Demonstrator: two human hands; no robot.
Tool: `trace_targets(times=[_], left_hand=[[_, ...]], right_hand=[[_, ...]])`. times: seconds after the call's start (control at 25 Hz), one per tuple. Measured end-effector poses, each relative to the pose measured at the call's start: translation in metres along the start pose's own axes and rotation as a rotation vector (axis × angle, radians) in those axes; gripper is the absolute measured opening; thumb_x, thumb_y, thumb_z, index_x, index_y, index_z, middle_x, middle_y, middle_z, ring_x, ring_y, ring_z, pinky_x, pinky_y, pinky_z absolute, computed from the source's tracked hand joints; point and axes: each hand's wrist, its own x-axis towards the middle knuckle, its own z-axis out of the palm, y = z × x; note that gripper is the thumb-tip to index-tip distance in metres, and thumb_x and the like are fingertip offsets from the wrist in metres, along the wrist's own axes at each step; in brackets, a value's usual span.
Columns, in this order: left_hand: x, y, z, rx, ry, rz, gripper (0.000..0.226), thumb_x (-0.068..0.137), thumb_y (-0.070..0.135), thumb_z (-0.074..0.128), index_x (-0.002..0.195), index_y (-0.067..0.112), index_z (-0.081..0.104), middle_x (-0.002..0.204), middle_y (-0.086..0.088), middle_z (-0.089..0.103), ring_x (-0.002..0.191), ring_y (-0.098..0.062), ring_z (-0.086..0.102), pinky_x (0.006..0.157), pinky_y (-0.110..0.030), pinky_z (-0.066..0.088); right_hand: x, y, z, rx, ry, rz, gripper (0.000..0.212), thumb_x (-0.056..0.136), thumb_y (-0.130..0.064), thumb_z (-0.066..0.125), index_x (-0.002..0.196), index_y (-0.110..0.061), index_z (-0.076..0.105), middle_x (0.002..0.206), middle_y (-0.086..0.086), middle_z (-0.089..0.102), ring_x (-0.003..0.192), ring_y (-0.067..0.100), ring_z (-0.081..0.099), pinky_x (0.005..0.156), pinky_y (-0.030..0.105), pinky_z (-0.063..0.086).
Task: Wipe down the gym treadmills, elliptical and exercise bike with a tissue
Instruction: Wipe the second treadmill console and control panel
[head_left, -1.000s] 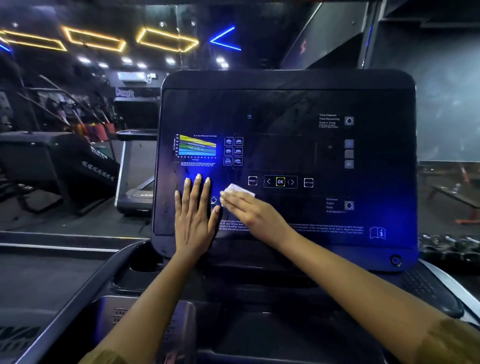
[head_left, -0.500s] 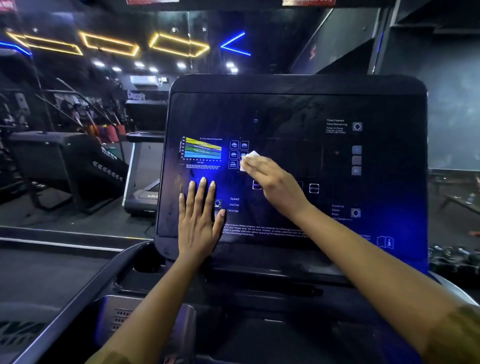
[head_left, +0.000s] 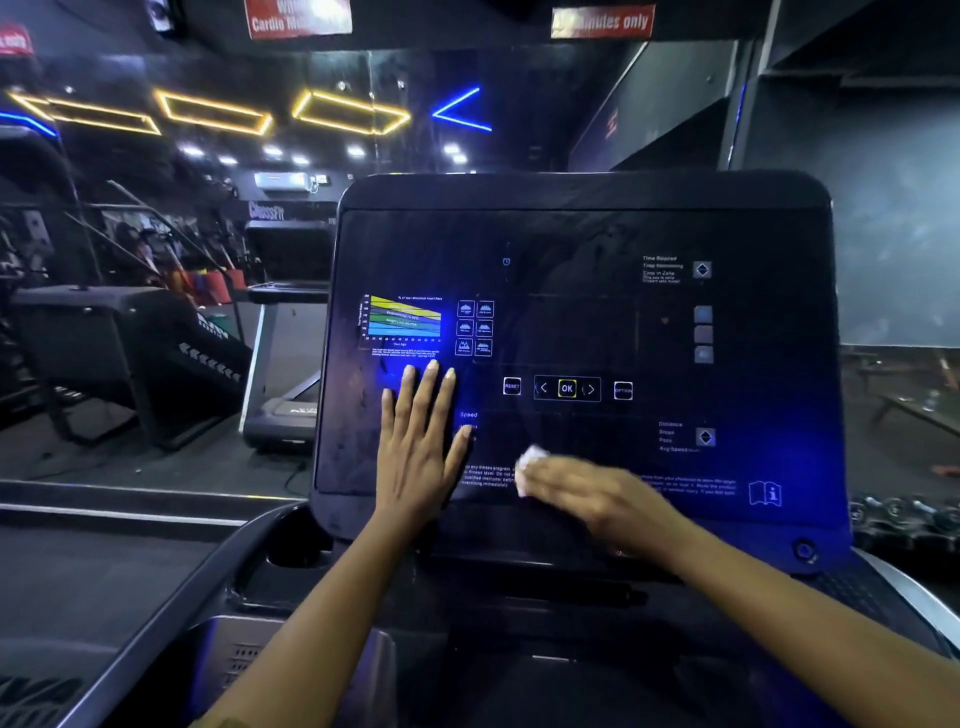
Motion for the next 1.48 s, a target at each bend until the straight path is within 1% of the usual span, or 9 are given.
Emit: trace_targets(times=[0.16, 0.28, 0.44, 0.6, 0.8, 0.96, 1.16, 1.32, 1.48], left_hand=[[0.034, 0.015, 0.008, -0.001, 0.008, -0.022, 0.059, 0.095, 0.04, 0.036, 0.146, 0.011, 0.034, 0.154, -0.007, 0.029, 0.145, -0.025, 0.016, 0.118, -0.043, 0.006], [0.041, 0.02, 0.014, 0.044, -0.012, -0.032, 0.06, 0.096, 0.043, 0.033, 0.147, 0.011, 0.035, 0.155, -0.007, 0.028, 0.145, -0.024, 0.016, 0.118, -0.045, 0.009], [0.04, 0.019, 0.017, 0.085, -0.004, -0.022, 0.06, 0.096, 0.043, 0.032, 0.147, 0.011, 0.035, 0.155, -0.007, 0.027, 0.145, -0.024, 0.016, 0.118, -0.045, 0.009], [0.039, 0.019, 0.017, 0.081, 0.007, -0.019, 0.06, 0.096, 0.042, 0.034, 0.147, 0.012, 0.034, 0.156, -0.006, 0.026, 0.145, -0.025, 0.017, 0.118, -0.044, 0.009], [0.039, 0.021, 0.016, 0.08, 0.019, -0.017, 0.06, 0.095, 0.042, 0.034, 0.146, 0.011, 0.035, 0.155, -0.007, 0.028, 0.145, -0.025, 0.017, 0.117, -0.046, 0.011], [0.038, 0.021, 0.015, 0.075, 0.026, -0.018, 0.059, 0.095, 0.042, 0.034, 0.146, 0.011, 0.035, 0.155, -0.007, 0.029, 0.145, -0.026, 0.017, 0.117, -0.044, 0.01], [0.039, 0.022, 0.014, 0.06, 0.024, -0.023, 0.059, 0.095, 0.041, 0.035, 0.146, 0.011, 0.036, 0.154, -0.006, 0.029, 0.144, -0.025, 0.018, 0.117, -0.045, 0.011], [0.038, 0.022, 0.012, 0.057, 0.016, -0.027, 0.059, 0.095, 0.041, 0.035, 0.146, 0.011, 0.036, 0.155, -0.006, 0.029, 0.144, -0.025, 0.018, 0.117, -0.044, 0.01], [0.039, 0.022, 0.013, 0.064, 0.016, -0.029, 0.059, 0.094, 0.041, 0.035, 0.146, 0.011, 0.036, 0.154, -0.006, 0.029, 0.144, -0.026, 0.019, 0.117, -0.045, 0.011]], right_hand=[[0.064, 0.059, -0.029, -0.039, 0.266, 0.383, 0.044, 0.09, 0.002, 0.028, 0.12, 0.0, 0.06, 0.125, 0.014, 0.06, 0.119, 0.027, 0.055, 0.101, 0.036, 0.044], [0.094, 0.085, -0.029, -0.092, 0.257, 0.548, 0.048, 0.083, 0.002, 0.029, 0.12, 0.002, 0.059, 0.124, 0.016, 0.06, 0.118, 0.031, 0.055, 0.097, 0.041, 0.047], [0.073, 0.049, -0.003, -0.179, 0.151, 0.341, 0.049, 0.082, 0.005, 0.029, 0.122, 0.006, 0.058, 0.128, 0.019, 0.056, 0.123, 0.034, 0.049, 0.113, 0.032, 0.024], [0.026, 0.019, 0.0, -0.232, 0.083, 0.058, 0.053, 0.098, 0.003, 0.012, 0.122, 0.002, 0.059, 0.131, 0.014, 0.055, 0.125, 0.027, 0.049, 0.111, 0.032, 0.027], [0.067, 0.104, -0.041, -0.181, 0.332, 0.346, 0.044, 0.094, 0.004, 0.024, 0.118, 0.005, 0.06, 0.123, 0.019, 0.059, 0.118, 0.032, 0.053, 0.106, 0.035, 0.037], [0.096, 0.15, -0.049, -0.192, 0.344, 0.57, 0.045, 0.085, 0.003, 0.031, 0.12, 0.005, 0.058, 0.122, 0.019, 0.06, 0.116, 0.035, 0.055, 0.105, 0.035, 0.037], [0.055, 0.091, -0.014, -0.169, 0.251, 0.325, 0.052, 0.082, 0.01, 0.028, 0.126, 0.003, 0.055, 0.132, 0.017, 0.054, 0.126, 0.032, 0.047, 0.111, 0.032, 0.028], [0.031, 0.091, -0.028, -0.182, 0.184, 0.09, 0.047, 0.084, 0.008, 0.031, 0.121, 0.001, 0.06, 0.127, 0.014, 0.059, 0.119, 0.025, 0.054, 0.102, 0.03, 0.041], [0.079, 0.16, -0.071, -0.218, 0.433, 0.376, 0.041, 0.083, 0.013, 0.039, 0.116, 0.005, 0.061, 0.121, 0.021, 0.06, 0.114, 0.033, 0.056, 0.105, 0.034, 0.038]])
